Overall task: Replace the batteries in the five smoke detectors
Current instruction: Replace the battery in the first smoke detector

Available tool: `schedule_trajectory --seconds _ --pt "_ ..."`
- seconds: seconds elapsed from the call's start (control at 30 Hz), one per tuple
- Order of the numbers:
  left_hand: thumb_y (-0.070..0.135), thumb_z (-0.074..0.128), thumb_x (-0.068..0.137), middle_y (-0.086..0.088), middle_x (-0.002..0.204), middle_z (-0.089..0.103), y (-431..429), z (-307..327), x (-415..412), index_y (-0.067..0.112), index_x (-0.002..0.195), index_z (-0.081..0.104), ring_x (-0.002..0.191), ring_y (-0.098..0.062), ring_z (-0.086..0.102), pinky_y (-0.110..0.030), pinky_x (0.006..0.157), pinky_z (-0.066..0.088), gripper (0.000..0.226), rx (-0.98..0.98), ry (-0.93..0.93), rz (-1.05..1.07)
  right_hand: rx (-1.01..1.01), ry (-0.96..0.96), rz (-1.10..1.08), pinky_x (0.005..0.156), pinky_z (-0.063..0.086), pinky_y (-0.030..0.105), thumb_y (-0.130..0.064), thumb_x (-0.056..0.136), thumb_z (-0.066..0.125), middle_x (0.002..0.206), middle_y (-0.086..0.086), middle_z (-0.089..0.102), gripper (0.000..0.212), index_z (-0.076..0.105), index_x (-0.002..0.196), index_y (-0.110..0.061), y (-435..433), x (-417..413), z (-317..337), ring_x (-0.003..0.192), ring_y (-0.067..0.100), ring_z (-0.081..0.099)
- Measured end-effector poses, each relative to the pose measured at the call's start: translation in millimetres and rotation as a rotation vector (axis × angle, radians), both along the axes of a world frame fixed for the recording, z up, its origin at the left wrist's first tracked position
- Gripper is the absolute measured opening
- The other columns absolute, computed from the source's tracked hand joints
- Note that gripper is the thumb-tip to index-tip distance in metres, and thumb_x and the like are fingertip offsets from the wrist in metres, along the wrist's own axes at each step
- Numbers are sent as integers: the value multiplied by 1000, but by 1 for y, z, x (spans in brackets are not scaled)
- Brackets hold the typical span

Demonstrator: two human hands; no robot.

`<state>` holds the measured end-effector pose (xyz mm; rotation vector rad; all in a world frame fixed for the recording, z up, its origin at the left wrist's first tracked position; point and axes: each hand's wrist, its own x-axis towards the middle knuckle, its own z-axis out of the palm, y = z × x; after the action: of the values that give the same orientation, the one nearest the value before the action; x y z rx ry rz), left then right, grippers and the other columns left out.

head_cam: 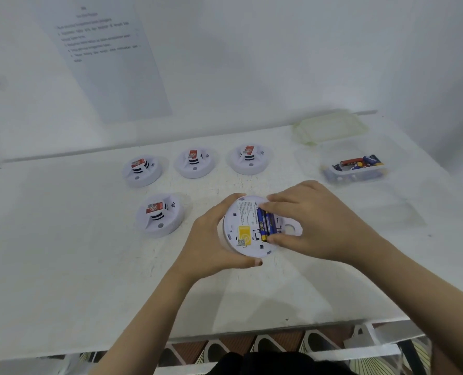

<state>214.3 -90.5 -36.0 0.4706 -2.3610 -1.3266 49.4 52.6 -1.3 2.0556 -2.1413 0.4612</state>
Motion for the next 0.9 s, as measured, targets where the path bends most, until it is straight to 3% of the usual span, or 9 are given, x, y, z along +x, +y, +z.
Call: schedule_trajectory --seconds 0.17,0.27,0.37,0.5,0.63,0.77,0.9 --pt "29 94 46 9 113 65 10 2 -18 25 131 51 107 -15 63 -33 87 56 95 8 5 -11 16 219 -18 96 28 42 -54 75 44 99 1 72 52 72 96 -15 7 -12 9 90 23 66" --pt "21 95 47 11 110 66 17 4 -31 24 130 53 104 -11 64 -22 84 53 93 -5 -1 -28 50 261 5 97 28 41 -49 74 44 96 5 73 51 71 93 -10 11 -21 11 79 21 67" --pt "19 95 47 11 109 66 24 9 -44 22 129 54 102 -10 64 -18 82 52 92 5 12 -36 77 261 45 85 46 38 -43 74 42 89 9 73 50 71 90 -6 17 -33 15 64 21 65" --pt "33 89 47 10 105 67 35 19 -63 24 124 57 99 -12 65 -20 83 53 84 18 35 -33 86 256 95 71 49 35 -34 77 42 79 10 72 44 70 89 -2 21 -51 18 62 26 63" --pt "8 95 50 5 101 69 48 19 -80 23 118 61 93 -13 67 -20 79 53 77 3 32 -21 9 73 83 62 48 37 -26 81 39 60 3 63 34 67 74 -9 28 -74 25 54 25 53" --pt "1 92 51 13 101 68 57 22 -93 28 117 59 94 -5 66 -12 76 50 79 -1 95 57 -97 -45 87 86 50 38 -34 85 46 107 7 68 41 71 105 -8 43 -90 18 92 24 63" --pt "-2 91 50 14 106 67 64 28 -106 25 119 57 100 -2 65 -9 77 48 82 -1 158 94 -171 -166 72 95 45 35 -31 87 48 123 7 58 44 63 119 -6 50 -103 10 112 20 54"
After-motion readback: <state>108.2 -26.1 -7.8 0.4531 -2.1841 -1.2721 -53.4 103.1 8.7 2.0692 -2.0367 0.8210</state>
